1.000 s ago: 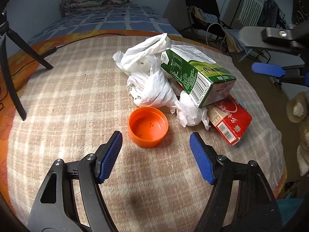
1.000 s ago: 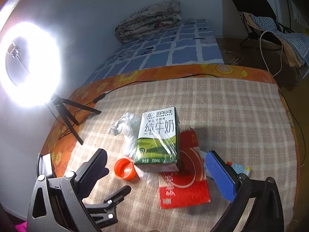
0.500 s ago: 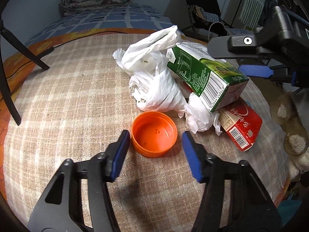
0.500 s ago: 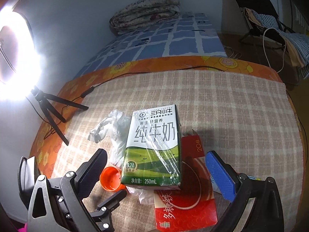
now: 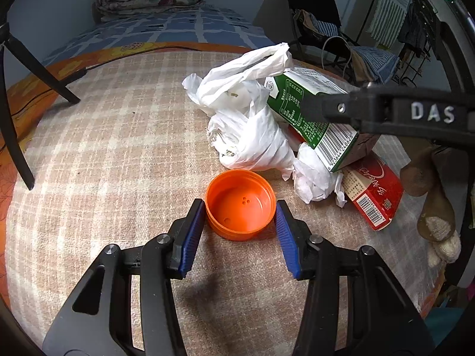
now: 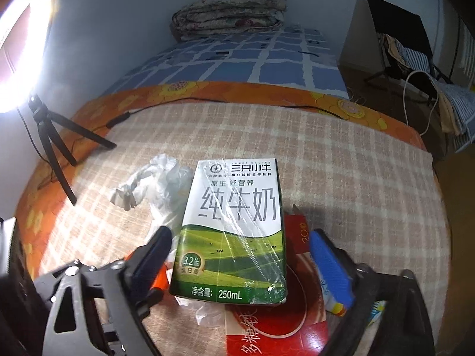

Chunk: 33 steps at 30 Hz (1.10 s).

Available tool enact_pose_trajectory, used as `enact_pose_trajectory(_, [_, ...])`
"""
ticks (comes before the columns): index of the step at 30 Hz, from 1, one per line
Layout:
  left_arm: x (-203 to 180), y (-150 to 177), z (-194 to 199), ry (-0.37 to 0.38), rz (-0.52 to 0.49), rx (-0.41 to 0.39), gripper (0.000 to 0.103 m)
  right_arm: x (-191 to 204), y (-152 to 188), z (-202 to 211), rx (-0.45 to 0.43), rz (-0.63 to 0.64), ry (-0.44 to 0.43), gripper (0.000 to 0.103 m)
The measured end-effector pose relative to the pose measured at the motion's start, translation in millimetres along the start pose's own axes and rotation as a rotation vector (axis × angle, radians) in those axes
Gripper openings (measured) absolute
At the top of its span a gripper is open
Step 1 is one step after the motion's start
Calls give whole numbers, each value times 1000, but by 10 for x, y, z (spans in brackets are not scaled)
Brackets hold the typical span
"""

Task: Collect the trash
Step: 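Lift the orange cap with left tool while right tool grasps milk carton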

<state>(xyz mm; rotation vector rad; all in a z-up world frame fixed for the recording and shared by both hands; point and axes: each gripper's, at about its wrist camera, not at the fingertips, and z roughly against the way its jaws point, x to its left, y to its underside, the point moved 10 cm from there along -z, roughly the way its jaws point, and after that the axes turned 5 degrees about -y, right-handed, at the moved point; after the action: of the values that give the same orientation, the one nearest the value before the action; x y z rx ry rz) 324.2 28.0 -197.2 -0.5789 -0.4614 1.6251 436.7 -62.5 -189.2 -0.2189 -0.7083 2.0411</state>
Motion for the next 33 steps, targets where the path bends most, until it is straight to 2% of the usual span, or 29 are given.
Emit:
enact_pose_trajectory(2, [17,6,14,-5,-2,-2,49,-28,25,-5,11,-5,-2,75])
enact_pose_trajectory(3, [19,10,24,-7,-5,-3,49,-43,39,-6,15,-10,-4,67])
enact_pose_trajectory(11, [37,29,218,-21,-17,-22,48,-162,10,235,-51,-42,-12,66])
enact_pose_trajectory(20, [-43,21,553,-43,-45,-54,48,-160,-53,686,-133,-35,-15,66])
enact_pose_trajectory(33, [-155,96,1313,-51,-76,-129,48,-6,71,1598,-218,5,-37,66])
